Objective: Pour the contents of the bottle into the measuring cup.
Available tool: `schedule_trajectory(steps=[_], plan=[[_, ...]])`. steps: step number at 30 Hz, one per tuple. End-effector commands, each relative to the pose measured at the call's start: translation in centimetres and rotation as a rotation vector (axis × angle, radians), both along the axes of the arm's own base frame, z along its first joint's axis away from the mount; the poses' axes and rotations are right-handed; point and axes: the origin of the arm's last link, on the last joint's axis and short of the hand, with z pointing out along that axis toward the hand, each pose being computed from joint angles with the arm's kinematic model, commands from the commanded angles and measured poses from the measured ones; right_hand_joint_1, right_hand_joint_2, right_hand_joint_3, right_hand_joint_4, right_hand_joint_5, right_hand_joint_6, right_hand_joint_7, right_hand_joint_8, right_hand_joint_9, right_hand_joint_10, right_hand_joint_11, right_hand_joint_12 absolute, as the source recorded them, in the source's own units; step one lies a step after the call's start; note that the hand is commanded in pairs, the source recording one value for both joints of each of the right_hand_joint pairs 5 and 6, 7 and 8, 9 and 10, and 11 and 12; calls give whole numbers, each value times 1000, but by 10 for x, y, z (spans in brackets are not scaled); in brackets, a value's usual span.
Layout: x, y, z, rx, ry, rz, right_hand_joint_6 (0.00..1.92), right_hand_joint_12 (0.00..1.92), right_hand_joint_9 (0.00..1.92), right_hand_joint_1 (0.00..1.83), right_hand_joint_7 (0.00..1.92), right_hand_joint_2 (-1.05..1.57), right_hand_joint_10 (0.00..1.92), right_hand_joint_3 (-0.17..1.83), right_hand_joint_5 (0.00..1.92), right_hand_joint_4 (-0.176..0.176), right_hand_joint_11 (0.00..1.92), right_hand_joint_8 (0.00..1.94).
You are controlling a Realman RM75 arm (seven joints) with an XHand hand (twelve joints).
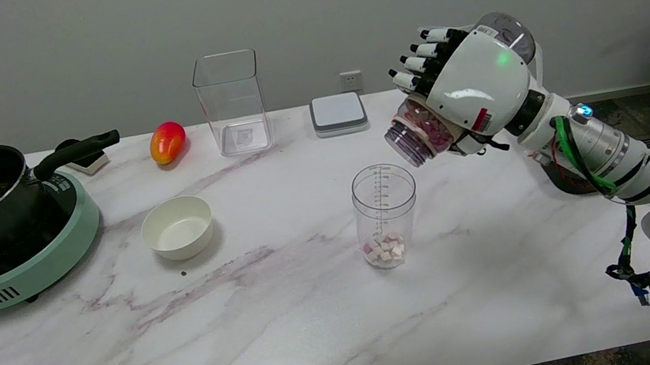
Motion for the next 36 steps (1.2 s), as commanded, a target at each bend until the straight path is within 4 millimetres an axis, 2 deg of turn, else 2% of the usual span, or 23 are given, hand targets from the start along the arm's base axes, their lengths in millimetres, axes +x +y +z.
schedule_trajectory(steps=[1,21,36], plan=[[5,-2,-8,-3,46,5,1597,1126,1285,1388,1386,1007,1285,430,1597,0,1126,1386],[19,-2,-32,18,101,10,1571,1107,1272,1390,1369,956,1272,455,1571,0,1107,1369],[12,-5,-32,9,90,-21,1574,1102,1270,1390,1363,945,1270,461,1574,0,1102,1363]])
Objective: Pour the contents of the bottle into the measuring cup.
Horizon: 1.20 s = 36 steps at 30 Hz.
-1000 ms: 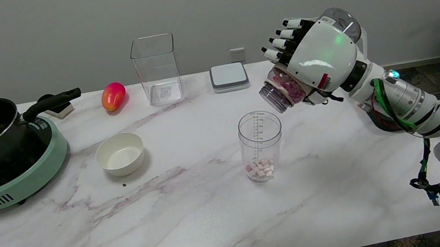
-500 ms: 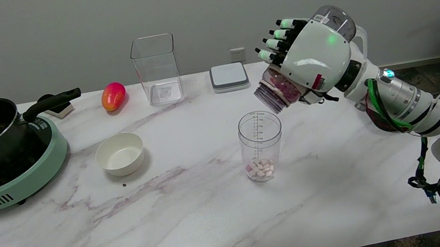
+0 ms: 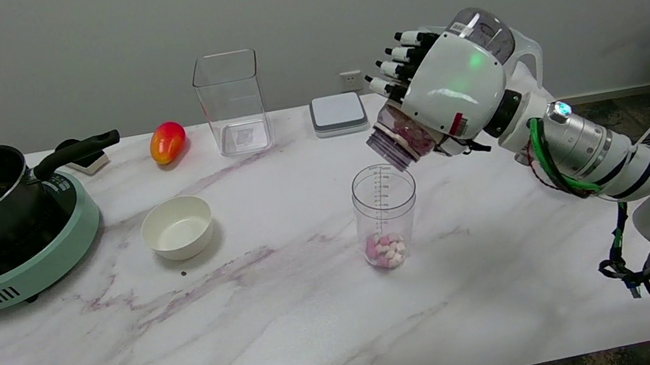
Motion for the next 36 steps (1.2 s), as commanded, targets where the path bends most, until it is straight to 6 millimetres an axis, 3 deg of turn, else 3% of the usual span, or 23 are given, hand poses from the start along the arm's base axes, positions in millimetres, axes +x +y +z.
schedule_trajectory(steps=[1,36], plan=[[-1,-2,-4,-7,7,-17,1577,1103,1270,1390,1363,947,1270,460,1577,0,1103,1363],[11,4,2,-24,114,28,1550,1095,1266,1385,1353,917,1266,475,1550,0,1095,1353]])
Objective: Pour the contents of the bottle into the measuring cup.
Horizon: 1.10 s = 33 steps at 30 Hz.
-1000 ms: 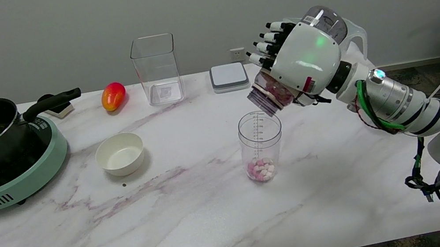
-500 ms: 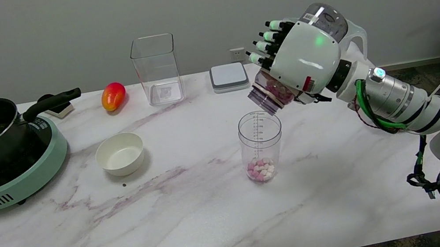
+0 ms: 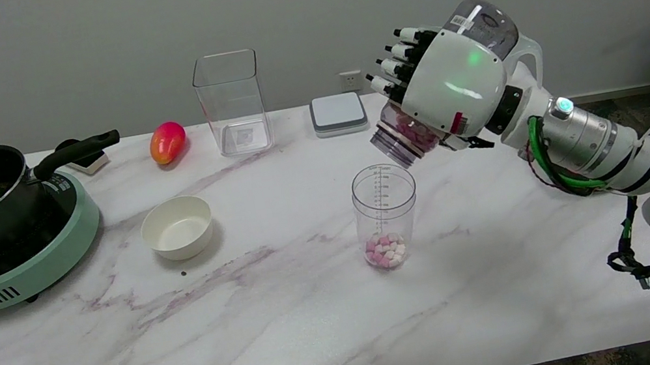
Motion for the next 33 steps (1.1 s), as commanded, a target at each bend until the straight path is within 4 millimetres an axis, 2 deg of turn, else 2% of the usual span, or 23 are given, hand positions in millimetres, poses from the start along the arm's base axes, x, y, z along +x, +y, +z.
schedule_trajectory(steps=[1,13,33], plan=[[5,2,2,-8,36,18,1550,1095,1266,1385,1353,917,1266,474,1550,0,1095,1353],[20,5,-1,4,107,56,1538,1089,1262,1387,1343,889,1262,481,1538,0,1089,1343],[17,5,-4,8,99,48,1525,1077,1250,1394,1324,838,1250,502,1525,0,1077,1324]])
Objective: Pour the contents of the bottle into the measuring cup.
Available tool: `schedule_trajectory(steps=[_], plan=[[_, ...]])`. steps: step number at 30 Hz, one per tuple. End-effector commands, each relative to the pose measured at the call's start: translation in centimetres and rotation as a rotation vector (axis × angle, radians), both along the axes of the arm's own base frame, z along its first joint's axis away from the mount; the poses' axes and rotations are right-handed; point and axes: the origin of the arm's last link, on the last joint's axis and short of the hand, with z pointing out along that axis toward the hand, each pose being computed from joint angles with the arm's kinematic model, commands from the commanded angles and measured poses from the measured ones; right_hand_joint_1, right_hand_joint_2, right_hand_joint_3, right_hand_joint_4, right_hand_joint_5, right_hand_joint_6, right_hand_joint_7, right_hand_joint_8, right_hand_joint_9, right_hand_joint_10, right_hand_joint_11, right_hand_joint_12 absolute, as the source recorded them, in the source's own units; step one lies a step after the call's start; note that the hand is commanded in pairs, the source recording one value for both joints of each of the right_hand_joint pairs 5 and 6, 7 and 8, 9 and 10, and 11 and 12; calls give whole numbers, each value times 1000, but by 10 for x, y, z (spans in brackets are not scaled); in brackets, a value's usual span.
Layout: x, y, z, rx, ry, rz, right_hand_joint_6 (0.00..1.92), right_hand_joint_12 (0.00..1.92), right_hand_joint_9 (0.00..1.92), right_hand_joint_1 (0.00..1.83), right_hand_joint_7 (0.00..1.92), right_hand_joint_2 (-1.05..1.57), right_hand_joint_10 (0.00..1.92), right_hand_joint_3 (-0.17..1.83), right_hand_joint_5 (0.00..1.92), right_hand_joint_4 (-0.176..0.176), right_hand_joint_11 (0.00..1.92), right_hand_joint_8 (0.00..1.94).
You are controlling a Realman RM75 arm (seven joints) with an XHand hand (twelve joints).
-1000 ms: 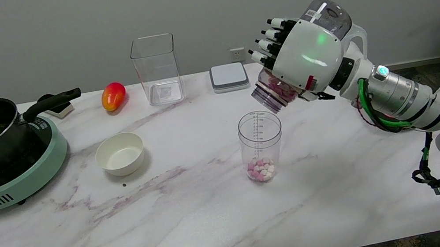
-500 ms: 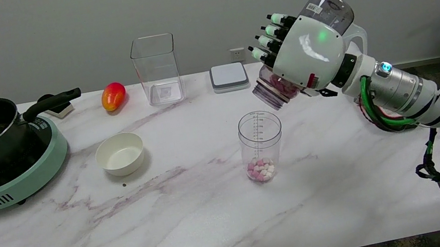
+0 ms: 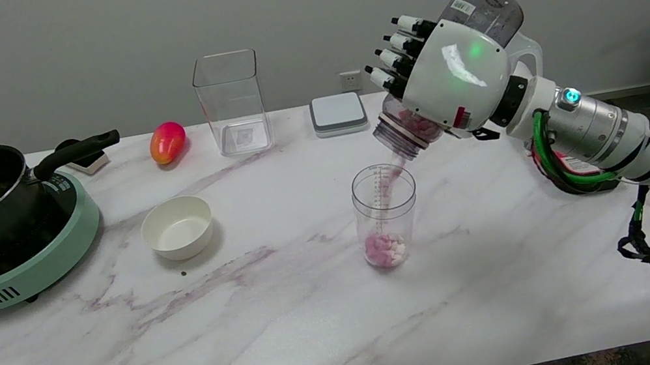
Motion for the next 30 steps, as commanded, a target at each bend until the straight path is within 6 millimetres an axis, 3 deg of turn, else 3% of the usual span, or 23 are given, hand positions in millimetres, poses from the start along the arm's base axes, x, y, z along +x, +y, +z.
schedule_trajectory(steps=[1,15,24,30], plan=[[0,0,-2,0,5,-4,1525,1077,1250,1394,1324,837,1250,502,1525,0,1077,1324],[0,-1,-1,-11,-36,-20,1524,1074,1250,1392,1321,831,1250,502,1524,0,1074,1321],[-11,-8,7,-34,-461,-100,1479,1060,1246,1403,1305,789,1246,524,1479,0,1060,1305],[-23,-16,26,-68,-790,-129,1438,1052,1241,1426,1289,740,1241,550,1438,0,1052,1289]])
